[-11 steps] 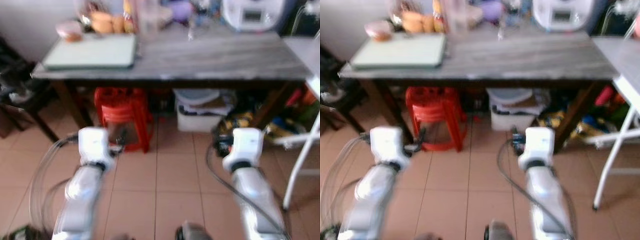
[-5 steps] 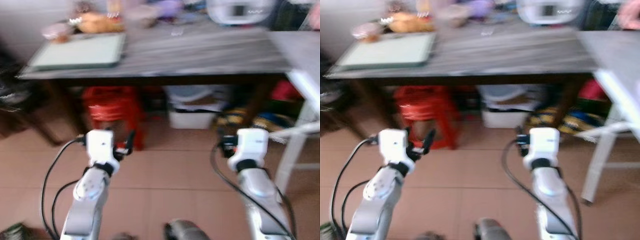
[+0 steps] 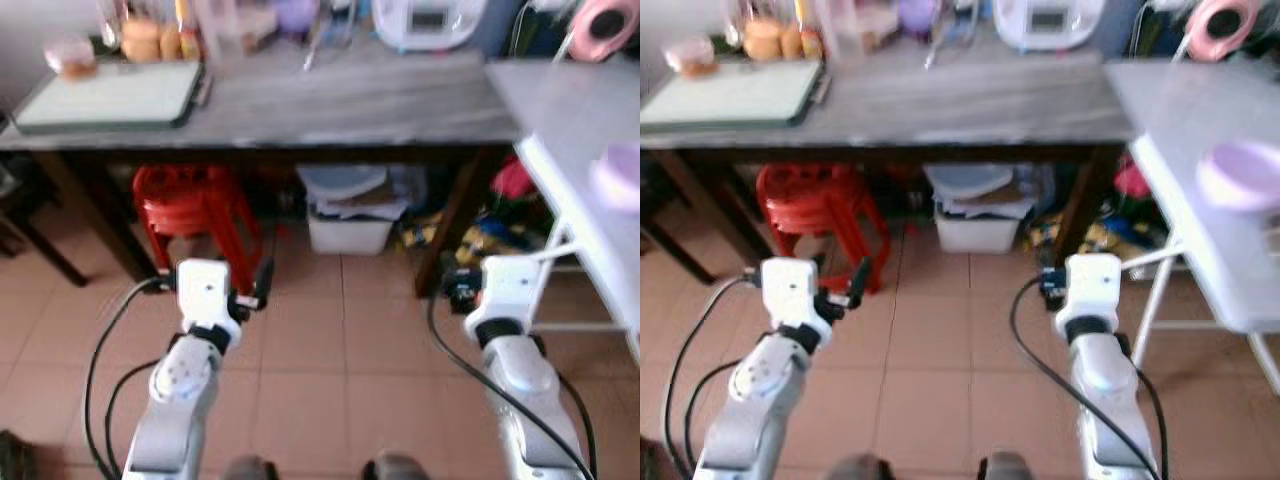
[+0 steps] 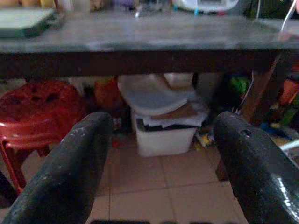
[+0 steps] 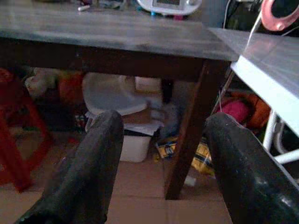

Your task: Setting the table

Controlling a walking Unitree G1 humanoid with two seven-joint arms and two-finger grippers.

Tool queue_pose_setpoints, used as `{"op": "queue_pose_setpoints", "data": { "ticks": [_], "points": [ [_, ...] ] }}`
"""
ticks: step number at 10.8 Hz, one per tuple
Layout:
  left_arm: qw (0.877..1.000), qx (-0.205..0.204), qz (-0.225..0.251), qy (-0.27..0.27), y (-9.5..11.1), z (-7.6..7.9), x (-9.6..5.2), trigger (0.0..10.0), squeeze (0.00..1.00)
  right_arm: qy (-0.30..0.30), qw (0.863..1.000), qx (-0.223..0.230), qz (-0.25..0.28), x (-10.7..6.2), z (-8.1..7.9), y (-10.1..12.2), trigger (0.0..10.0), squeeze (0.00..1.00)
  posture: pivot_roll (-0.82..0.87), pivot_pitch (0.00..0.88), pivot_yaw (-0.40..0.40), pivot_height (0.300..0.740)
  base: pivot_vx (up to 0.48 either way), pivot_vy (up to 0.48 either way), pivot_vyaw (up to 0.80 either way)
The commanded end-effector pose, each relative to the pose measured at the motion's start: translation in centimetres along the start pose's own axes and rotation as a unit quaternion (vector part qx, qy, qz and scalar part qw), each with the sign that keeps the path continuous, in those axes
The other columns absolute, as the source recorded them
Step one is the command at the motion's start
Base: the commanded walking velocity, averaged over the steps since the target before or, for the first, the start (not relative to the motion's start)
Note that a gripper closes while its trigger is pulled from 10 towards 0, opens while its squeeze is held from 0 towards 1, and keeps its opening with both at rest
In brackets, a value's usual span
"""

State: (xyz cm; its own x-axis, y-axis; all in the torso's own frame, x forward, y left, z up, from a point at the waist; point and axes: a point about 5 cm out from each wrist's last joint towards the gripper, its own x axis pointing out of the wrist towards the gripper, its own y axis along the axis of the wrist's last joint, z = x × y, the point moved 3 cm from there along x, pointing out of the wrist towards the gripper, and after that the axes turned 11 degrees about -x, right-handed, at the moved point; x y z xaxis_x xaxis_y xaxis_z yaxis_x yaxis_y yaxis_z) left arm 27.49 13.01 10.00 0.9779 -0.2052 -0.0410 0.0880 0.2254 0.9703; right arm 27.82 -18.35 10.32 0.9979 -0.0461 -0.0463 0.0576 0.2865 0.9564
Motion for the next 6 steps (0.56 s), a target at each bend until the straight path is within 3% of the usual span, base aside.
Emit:
{"op": "queue_pose_setpoints", "data": {
  "ticks": [1, 2, 3, 6],
  "points": [
    [1.0, 0.006, -0.005, 0.011, -0.06, -0.77, -0.25, 10.0, 0.0, 0.012, 1.0, 0.005, 0.004, -0.08, -0.74, 0.19, 10.0, 0.0, -0.07, 0.067, 0.033, 0.74, 0.0, -0.296, 0.0],
    [1.0, 0.006, -0.005, 0.01, -0.01, -0.79, -0.28, 10.0, 0.0, 0.013, 1.0, 0.006, 0.006, -0.03, -0.81, 0.24, 10.0, 0.0, -0.06, 0.07, 0.035, 0.74, 0.0, -0.292, 0.0],
    [1.0, 0.007, -0.004, 0.01, 0.05, -0.8, -0.26, 10.0, 0.0, 0.018, 1.0, 0.011, 0.011, -0.01, -0.97, 0.42, 10.0, 1.0, -0.06, 0.072, 0.036, 0.74, 0.0, -0.289, 0.0],
    [1.0, 0.011, -0.003, 0.005, 0.2, -0.73, -0.26, 10.0, 0.0, 0.017, 1.0, 0.011, 0.011, -0.06, -1.08, 0.41, 10.0, 1.0, -0.06, 0.076, 0.041, 0.74, 0.0, -0.365, 0.0]
  ]
}}
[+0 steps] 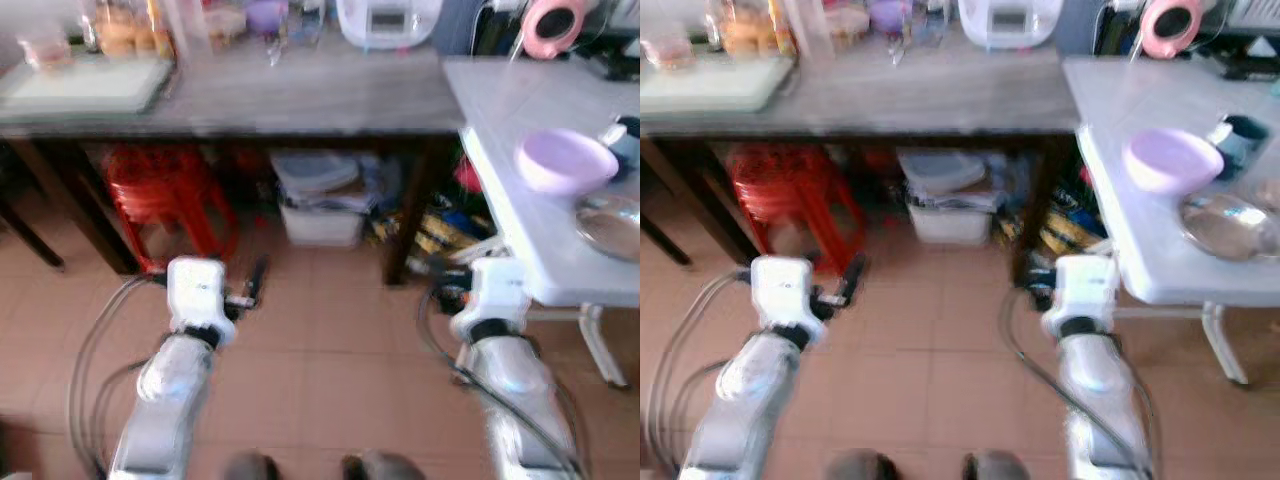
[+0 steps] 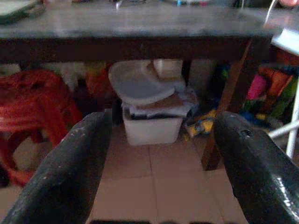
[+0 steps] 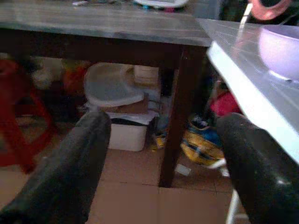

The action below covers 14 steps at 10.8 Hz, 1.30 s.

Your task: Setting the table

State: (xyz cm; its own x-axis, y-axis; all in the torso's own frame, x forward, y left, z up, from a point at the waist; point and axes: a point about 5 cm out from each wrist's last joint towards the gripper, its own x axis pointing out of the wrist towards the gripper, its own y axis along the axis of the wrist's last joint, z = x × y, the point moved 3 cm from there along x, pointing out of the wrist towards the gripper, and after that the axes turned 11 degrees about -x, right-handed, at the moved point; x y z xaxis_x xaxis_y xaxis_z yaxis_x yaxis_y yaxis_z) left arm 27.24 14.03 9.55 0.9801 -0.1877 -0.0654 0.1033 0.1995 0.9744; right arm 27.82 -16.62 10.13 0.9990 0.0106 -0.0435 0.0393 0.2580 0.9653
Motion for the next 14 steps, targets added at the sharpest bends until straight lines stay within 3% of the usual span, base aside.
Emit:
{"op": "queue_pose_setpoints", "data": {
  "ticks": [1, 3, 4, 8, 9, 10, 11, 14],
  "points": [
    [1.0, 0.0, 0.008, -0.007, 0.5, 0.3, 0.2, 10.0, 0.0, -0.009, 1.0, -0.005, 0.002, 0.0, 0.6, 0.1, 10.0, 1.0, -0.06, 0.077, 0.041, 0.74, 0.0, -0.412, 0.0],
    [1.0, 0.005, 0.01, -0.012, 0.6, 0.5, 0.1, 10.0, 0.0, -0.008, 1.0, -0.007, 0.004, 0.0, 0.5, 0.2, 10.0, 0.93, -0.05, 0.081, 0.044, 0.74, 0.0, -0.405, 0.0],
    [1.0, 0.008, 0.011, -0.015, 0.7, 0.6, 0.1, 10.0, 0.0, -0.008, 1.0, -0.008, 0.003, 0.1, 0.4, 0.2, 10.0, 0.0, -0.05, 0.082, 0.044, 0.74, 0.251, -0.386, 0.0],
    [1.0, 0.008, 0.012, -0.024, 0.8, 0.8, 0.1, 10.0, 0.0, -0.009, 1.0, -0.005, 0.006, 0.1, 0.3, 0.3, 10.0, 0.0, -0.05, 0.085, 0.047, 0.74, 0.265, -0.397, 0.0],
    [1.0, 0.009, 0.012, -0.025, 0.8, 0.8, 0.1, 10.0, 0.0, -0.01, 1.0, -0.005, 0.008, 0.2, 0.4, 0.4, 10.0, 1.0, -0.05, 0.087, 0.047, 0.74, 0.319, -0.356, 0.0],
    [1.0, 0.009, 0.013, -0.026, 0.9, 0.8, 0.1, 10.0, 0.0, -0.012, 1.0, -0.006, 0.009, 0.2, 0.4, 0.4, 10.0, 1.0, -0.05, 0.088, 0.047, 0.74, 0.334, -0.341, 0.0],
    [1.0, 0.01, 0.013, -0.026, 0.9, 0.8, 0.1, 10.0, 0.0, -0.011, 1.0, -0.009, 0.01, 0.3, 0.3, 0.5, 10.0, 0.0, -0.05, 0.087, 0.045, 0.74, 0.341, -0.334, 0.0],
    [0.999, -0.001, 0.024, -0.023, 1.2, 0.7, 0.0, 10.0, 0.0, 0.018, 0.996, -0.062, 0.057, 0.4, -0.7, 2.2, 10.0, 0.0, -0.05, 0.087, 0.039, 0.74, 0.126, -0.097, 0.0]
  ]
}}
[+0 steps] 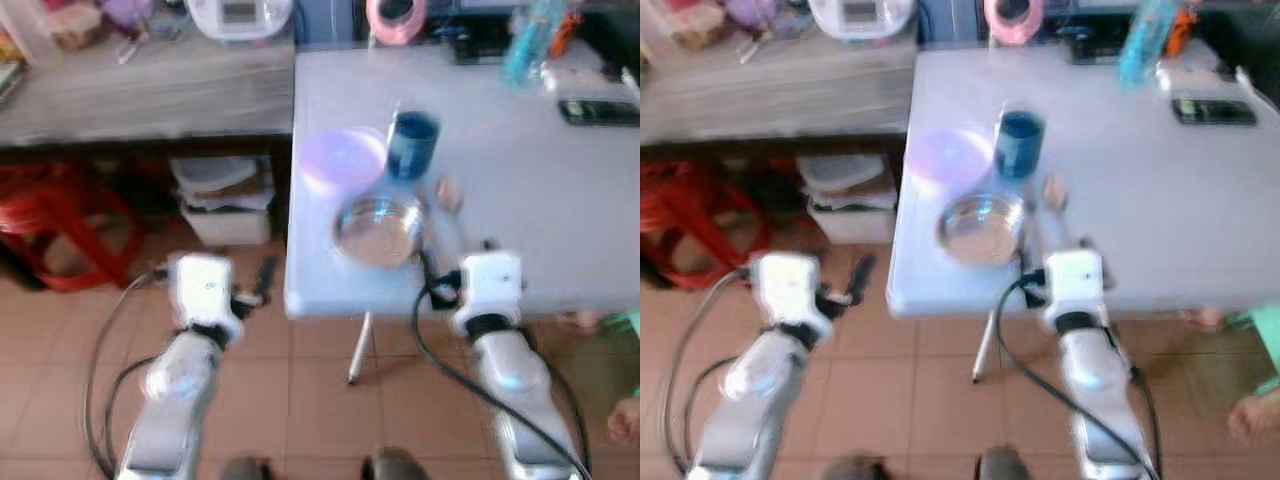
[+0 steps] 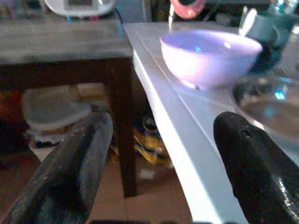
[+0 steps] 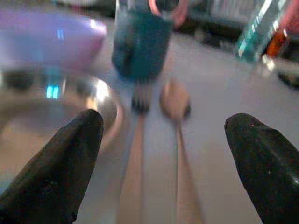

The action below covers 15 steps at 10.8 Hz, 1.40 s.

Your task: Setting the table

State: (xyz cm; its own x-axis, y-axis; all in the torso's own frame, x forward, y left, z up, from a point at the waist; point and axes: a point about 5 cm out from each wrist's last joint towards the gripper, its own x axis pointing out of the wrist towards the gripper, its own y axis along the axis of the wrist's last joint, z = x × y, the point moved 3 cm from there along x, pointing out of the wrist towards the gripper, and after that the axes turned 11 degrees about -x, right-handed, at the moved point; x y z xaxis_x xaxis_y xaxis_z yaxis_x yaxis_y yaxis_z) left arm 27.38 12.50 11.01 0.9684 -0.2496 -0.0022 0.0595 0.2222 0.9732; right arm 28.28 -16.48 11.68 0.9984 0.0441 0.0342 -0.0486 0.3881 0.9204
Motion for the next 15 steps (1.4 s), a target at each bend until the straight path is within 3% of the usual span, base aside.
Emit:
{"op": "queue_pose_setpoints", "data": {
  "ticks": [1, 3, 6, 8, 10, 15],
  "points": [
    [1.0, 0.007, 0.0, 0.016, 0.1, -1.1, -0.3, 10.0, 0.0, 0.013, 1.0, 0.004, 0.018, 0.0, -0.9, 0.9, 10.0, 0.0, -0.05, 0.086, 0.036, 0.74, 0.0, 0.0, 0.0],
    [1.0, 0.01, 0.003, 0.019, 0.3, -1.2, -0.3, 10.0, 0.0, 0.007, 1.0, 0.001, 0.029, 0.3, -0.5, 1.4, 10.0, 0.0, -0.05, 0.089, 0.037, 0.74, 0.0, 0.0, 0.0],
    [1.0, 0.018, 0.0, 0.016, 0.4, -1.4, -0.5, 10.0, 0.0, -0.021, 0.998, 0.059, 0.004, 1.4, 0.8, 1.1, 10.0, 0.0, -0.04, 0.12, 0.048, 0.74, 0.0, 0.0, 0.0],
    [1.0, 0.026, -0.002, 0.014, 0.5, -1.5, -0.6, 10.0, 0.0, -0.009, 0.997, 0.077, 0.006, 2.3, 1.1, 1.3, 10.0, 0.0, -0.04, 0.14, 0.06, 0.74, 0.0, 0.0, 0.0],
    [0.999, 0.034, -0.007, -0.001, 0.5, -1.0, -0.7, 10.0, 0.0, 0.024, 0.991, 0.133, -0.007, 3.1, 0.3, 1.6, 10.0, 0.0, -0.03, 0.162, 0.066, 0.74, 0.0, 0.0, 0.0],
    [0.999, 0.042, -0.013, -0.009, 0.7, -0.8, -1.1, 10.0, 0.0, 0.13, 0.976, 0.174, 0.019, 3.4, -2.6, 4.5, 10.0, 0.0, -0.02, 0.185, 0.067, 0.74, 0.0, 0.0, 0.0]
  ]
}}
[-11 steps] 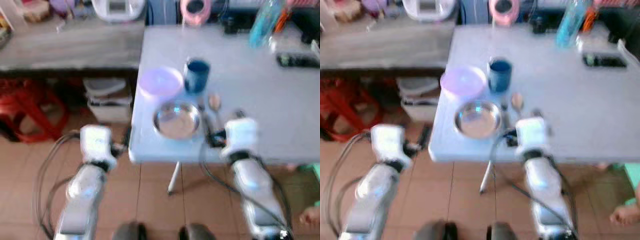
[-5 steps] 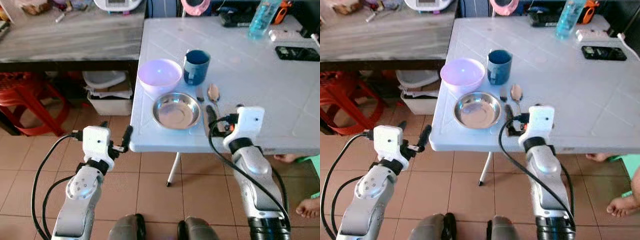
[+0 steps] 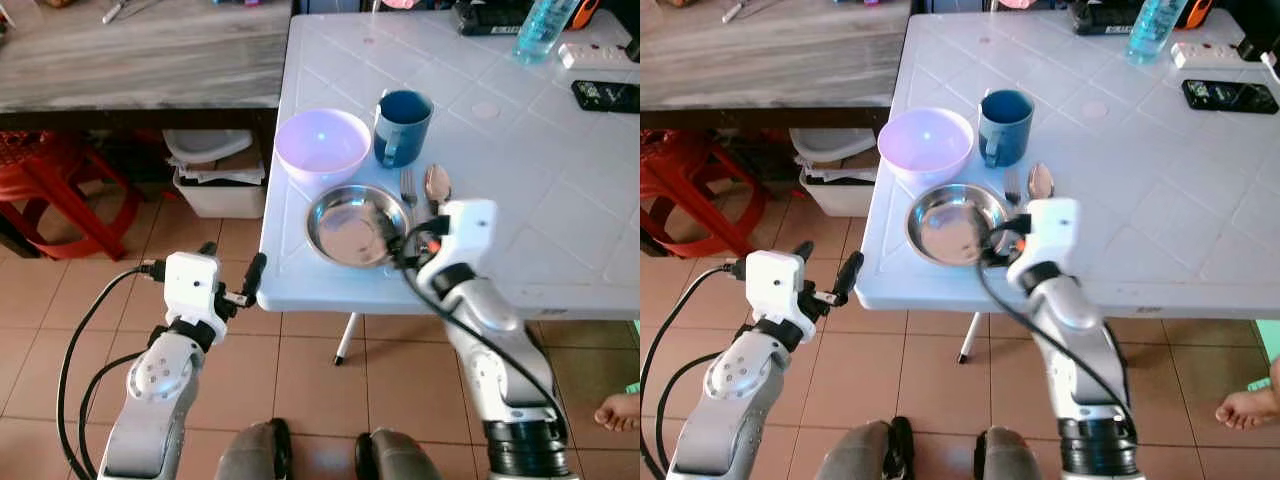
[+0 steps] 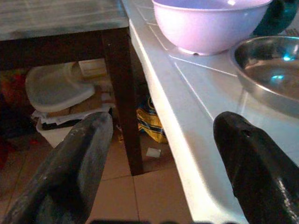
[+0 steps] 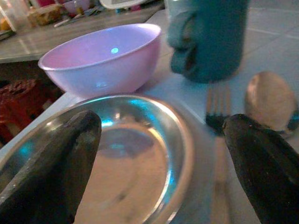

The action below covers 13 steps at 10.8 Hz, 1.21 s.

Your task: Setting the table

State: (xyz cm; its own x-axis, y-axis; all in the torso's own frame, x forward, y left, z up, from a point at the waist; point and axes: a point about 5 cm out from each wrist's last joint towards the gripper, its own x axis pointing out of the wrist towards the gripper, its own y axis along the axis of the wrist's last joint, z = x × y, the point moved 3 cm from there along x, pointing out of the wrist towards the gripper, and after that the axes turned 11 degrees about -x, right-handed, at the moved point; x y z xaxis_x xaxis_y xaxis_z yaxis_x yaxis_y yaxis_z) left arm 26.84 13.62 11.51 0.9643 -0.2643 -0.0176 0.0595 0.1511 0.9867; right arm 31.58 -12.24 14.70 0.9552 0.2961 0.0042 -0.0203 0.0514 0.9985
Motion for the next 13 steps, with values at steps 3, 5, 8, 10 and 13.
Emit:
{"op": "queue_pose_setpoints", "data": {
  "ticks": [3, 5, 8, 10, 13],
  "points": [
    [0.999, 0.006, -0.013, -0.051, 0.1, 1.1, -0.7, 10.0, 0.0, 0.04, 0.999, 0.016, -0.031, -0.6, -1.3, -0.7, 10.0, 0.0, -0.02, 0.201, 0.062, 0.74, 0.0, 0.0, 0.0],
    [0.998, 0.006, -0.016, -0.053, 0.1, 1.1, -0.8, 10.0, 0.0, 0.045, 0.998, 0.027, -0.04, -0.7, -1.5, -1.0, 10.0, 0.0, -0.02, 0.207, 0.061, 0.74, 0.0, 0.0, 0.0],
    [0.997, 0.001, -0.025, -0.074, -0.1, 1.6, -1.1, 10.0, 0.0, 0.062, 0.995, 0.048, -0.055, -0.4, -2.2, -1.0, 1.6, 0.0, -0.02, 0.213, 0.057, 0.74, 0.0, 0.0, 0.0],
    [0.995, -0.005, -0.027, -0.093, 0.0, 2.1, -1.4, 10.0, 0.0, 0.061, 0.994, 0.069, -0.064, -0.2, -2.2, -1.1, 0.0, 0.0, -0.02, 0.213, 0.056, 0.74, 0.0, 0.0, 0.0],
    [0.99, -0.02, -0.028, -0.134, 0.1, 3.1, -1.7, 10.0, 0.0, 0.051, 0.988, 0.101, -0.102, -0.2, -2.0, -1.9, 0.0, 0.0, -0.02, 0.216, 0.053, 0.74, 0.0, 0.0, 0.0]
  ]
}}
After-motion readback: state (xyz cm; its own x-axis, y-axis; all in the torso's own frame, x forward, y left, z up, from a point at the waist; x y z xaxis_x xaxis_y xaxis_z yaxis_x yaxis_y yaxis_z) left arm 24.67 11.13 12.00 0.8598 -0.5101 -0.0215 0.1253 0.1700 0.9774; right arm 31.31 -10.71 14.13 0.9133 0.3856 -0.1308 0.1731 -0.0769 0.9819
